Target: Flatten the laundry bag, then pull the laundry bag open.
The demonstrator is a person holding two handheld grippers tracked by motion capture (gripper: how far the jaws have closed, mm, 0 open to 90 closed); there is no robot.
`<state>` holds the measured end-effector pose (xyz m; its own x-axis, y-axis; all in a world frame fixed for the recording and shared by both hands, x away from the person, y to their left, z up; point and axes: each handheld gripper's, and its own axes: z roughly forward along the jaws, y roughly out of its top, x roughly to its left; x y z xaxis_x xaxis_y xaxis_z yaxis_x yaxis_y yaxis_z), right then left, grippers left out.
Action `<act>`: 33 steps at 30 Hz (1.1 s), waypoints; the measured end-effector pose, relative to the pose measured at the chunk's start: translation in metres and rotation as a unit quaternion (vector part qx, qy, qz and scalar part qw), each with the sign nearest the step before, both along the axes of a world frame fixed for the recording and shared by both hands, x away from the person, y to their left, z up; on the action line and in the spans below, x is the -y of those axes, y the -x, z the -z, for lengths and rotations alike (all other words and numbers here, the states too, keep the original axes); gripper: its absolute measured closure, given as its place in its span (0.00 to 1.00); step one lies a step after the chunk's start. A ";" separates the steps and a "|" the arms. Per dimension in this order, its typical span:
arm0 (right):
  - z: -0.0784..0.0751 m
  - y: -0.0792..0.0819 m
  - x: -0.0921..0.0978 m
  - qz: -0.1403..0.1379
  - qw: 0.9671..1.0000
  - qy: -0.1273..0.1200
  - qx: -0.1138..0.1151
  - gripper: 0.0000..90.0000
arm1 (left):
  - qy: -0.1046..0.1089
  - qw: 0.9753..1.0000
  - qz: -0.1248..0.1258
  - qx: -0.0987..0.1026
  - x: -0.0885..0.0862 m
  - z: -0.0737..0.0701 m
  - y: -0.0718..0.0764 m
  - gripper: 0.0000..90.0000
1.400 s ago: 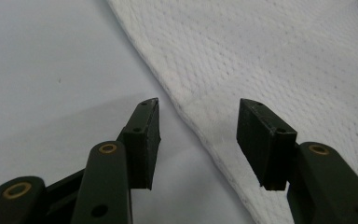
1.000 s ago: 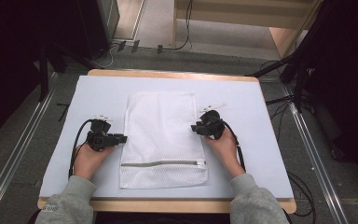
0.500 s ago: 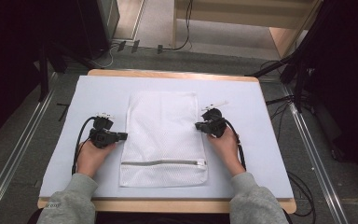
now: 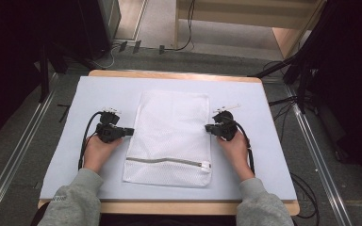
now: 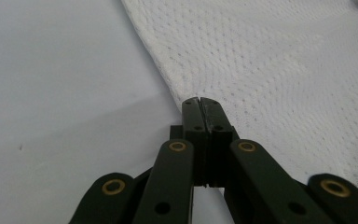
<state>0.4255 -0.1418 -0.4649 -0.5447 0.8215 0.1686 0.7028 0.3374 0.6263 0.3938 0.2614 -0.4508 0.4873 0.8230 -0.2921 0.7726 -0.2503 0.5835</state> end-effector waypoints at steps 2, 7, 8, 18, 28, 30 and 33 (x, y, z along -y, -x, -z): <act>0.000 -0.001 0.002 0.005 1.000 0.000 0.006 0.99 | 0.000 1.000 0.001 0.002 0.003 -0.001 -0.005 1.00; 0.002 -0.010 0.003 0.007 1.000 0.000 0.008 0.99 | 0.000 1.000 -0.001 0.003 0.004 -0.001 -0.009 1.00; 0.002 -0.012 0.002 0.006 1.000 0.002 0.009 0.99 | 0.001 1.000 -0.004 0.004 0.004 -0.001 -0.010 1.00; 0.004 -0.030 -0.003 0.001 1.000 -0.004 0.021 0.96 | 0.005 1.000 -0.008 -0.001 0.000 0.000 -0.015 1.00; -0.001 -0.026 0.002 -0.001 0.999 -0.039 0.019 0.70 | 0.023 1.000 0.020 0.004 0.004 -0.007 -0.009 0.72; -0.004 -0.024 0.003 -0.005 0.999 -0.046 0.018 0.66 | 0.020 1.000 0.024 0.003 0.004 -0.007 -0.008 0.65; -0.007 -0.022 0.005 -0.008 0.998 -0.054 0.018 0.62 | 0.012 0.999 0.031 0.007 0.007 -0.009 -0.005 0.59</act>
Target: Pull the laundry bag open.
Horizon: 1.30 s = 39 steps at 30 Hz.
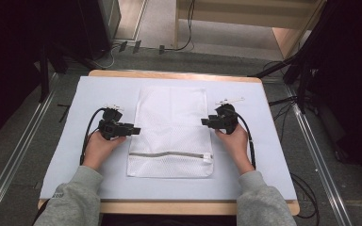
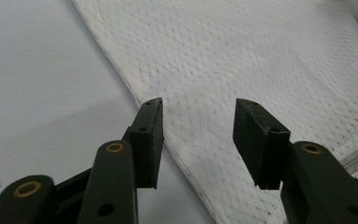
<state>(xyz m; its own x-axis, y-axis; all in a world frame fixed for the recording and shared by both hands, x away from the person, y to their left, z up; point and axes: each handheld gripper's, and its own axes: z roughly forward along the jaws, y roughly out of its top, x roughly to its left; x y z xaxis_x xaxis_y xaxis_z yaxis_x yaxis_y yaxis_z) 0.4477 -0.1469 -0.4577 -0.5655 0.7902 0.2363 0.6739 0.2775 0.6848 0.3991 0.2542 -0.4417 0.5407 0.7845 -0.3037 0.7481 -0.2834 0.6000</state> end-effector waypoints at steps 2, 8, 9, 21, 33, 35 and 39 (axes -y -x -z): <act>-0.001 0.001 0.001 -0.002 1.000 0.000 0.000 0.61 | 0.000 1.000 0.002 0.000 0.000 0.000 0.001 0.56; -0.007 0.010 0.008 0.002 1.000 -0.014 0.002 0.59 | -0.001 1.000 0.015 0.005 0.002 -0.002 0.005 0.49; -0.008 0.013 0.009 0.003 1.000 -0.015 0.001 0.58 | -0.004 1.000 0.021 0.002 0.004 -0.002 0.006 0.48; -0.017 0.035 0.014 -0.010 1.000 -0.021 0.014 0.55 | 0.002 0.999 0.043 0.004 0.009 -0.009 0.016 0.44; -0.017 0.061 0.016 -0.026 0.999 -0.018 0.007 0.55 | 0.013 0.997 0.074 0.006 0.026 -0.015 0.025 0.43; -0.015 0.067 0.017 -0.029 0.999 -0.021 0.003 0.56 | 0.012 0.997 0.081 0.009 0.032 -0.016 0.027 0.43; -0.015 0.073 0.017 -0.035 0.999 -0.018 0.004 0.56 | 0.011 0.996 0.089 0.013 0.038 -0.017 0.030 0.43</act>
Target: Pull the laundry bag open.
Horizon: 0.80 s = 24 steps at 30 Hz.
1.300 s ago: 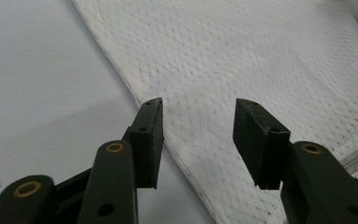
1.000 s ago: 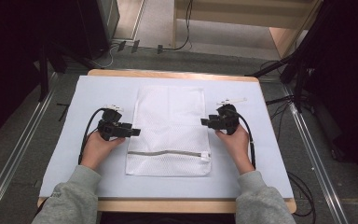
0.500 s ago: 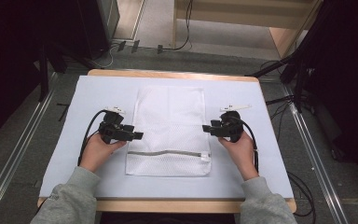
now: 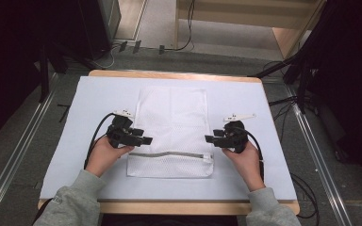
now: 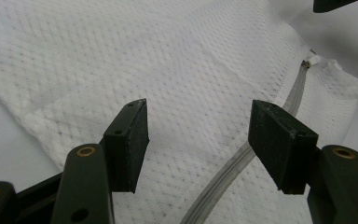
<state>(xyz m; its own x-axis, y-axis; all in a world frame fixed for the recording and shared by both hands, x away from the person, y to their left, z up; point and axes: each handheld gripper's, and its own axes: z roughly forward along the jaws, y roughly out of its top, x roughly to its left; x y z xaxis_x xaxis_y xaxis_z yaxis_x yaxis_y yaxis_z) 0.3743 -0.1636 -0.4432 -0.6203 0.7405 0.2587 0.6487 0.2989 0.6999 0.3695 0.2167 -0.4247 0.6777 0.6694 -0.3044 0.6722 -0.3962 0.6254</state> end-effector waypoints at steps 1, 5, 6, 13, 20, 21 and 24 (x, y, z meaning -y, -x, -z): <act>-0.001 0.005 0.000 -0.001 1.000 0.001 0.001 0.58 | -0.001 1.000 0.001 0.001 0.002 0.000 0.001 0.43; -0.002 0.009 -0.001 -0.002 1.000 -0.001 0.010 0.60 | -0.003 1.000 0.010 0.002 0.008 0.000 0.002 0.43; -0.003 0.011 -0.001 -0.002 1.000 -0.001 0.010 0.61 | -0.004 1.000 0.011 0.004 0.010 0.000 0.003 0.43; 0.001 0.020 -0.002 -0.008 1.000 0.008 0.000 0.64 | -0.010 1.000 0.028 0.007 0.023 0.001 0.003 0.43; 0.005 0.029 -0.005 -0.007 1.000 0.013 -0.006 0.71 | -0.008 0.999 0.044 0.010 0.036 0.001 0.002 0.43; 0.007 0.031 -0.007 -0.008 1.000 0.013 -0.010 0.74 | -0.008 0.999 0.048 0.011 0.039 0.001 0.001 0.43; 0.009 0.034 -0.009 -0.008 1.000 0.020 -0.018 0.81 | -0.006 0.999 0.050 0.011 0.042 0.000 0.000 0.43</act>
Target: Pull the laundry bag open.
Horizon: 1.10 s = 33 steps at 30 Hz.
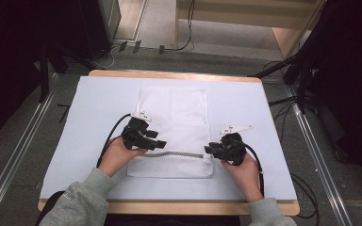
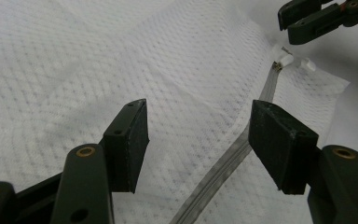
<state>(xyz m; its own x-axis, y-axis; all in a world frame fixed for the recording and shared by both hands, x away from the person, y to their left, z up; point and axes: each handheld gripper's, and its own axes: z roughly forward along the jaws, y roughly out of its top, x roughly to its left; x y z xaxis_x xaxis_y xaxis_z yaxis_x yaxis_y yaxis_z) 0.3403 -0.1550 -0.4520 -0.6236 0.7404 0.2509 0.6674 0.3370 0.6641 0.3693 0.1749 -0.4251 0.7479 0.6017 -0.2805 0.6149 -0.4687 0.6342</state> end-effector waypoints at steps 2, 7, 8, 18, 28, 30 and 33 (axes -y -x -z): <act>0.002 0.001 0.001 0.000 1.000 0.002 -0.006 0.88 | 0.003 1.000 0.004 0.002 0.004 0.000 -0.002 0.43; 0.010 0.000 0.007 0.000 0.999 -0.009 -0.036 1.00 | 0.003 1.000 0.011 0.001 0.009 0.000 -0.003 0.43; 0.011 0.000 0.008 0.001 0.999 -0.007 -0.043 1.00 | 0.003 1.000 0.013 0.001 0.011 0.000 -0.004 0.43; 0.017 0.001 0.004 -0.008 0.999 -0.007 -0.053 1.00 | -0.002 1.000 0.023 -0.001 0.019 0.002 -0.004 0.43; 0.015 0.006 -0.001 -0.024 0.998 -0.003 -0.059 1.00 | -0.001 1.000 0.022 0.002 0.019 0.002 -0.004 0.44; 0.014 0.007 -0.002 -0.025 0.998 0.001 -0.058 1.00 | -0.001 1.000 0.022 0.001 0.020 0.002 -0.003 0.44; 0.013 0.008 -0.007 -0.033 0.998 0.000 -0.053 1.00 | -0.001 1.000 0.024 0.000 0.021 0.002 -0.003 0.44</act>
<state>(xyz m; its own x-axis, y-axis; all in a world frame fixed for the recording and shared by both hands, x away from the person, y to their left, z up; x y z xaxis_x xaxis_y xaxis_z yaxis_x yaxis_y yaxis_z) 0.3324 -0.1477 -0.4653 -0.6405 0.6993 0.3176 0.7102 0.3820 0.5913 0.3721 0.1541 -0.4268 0.7757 0.5663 -0.2786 0.5915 -0.4984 0.6338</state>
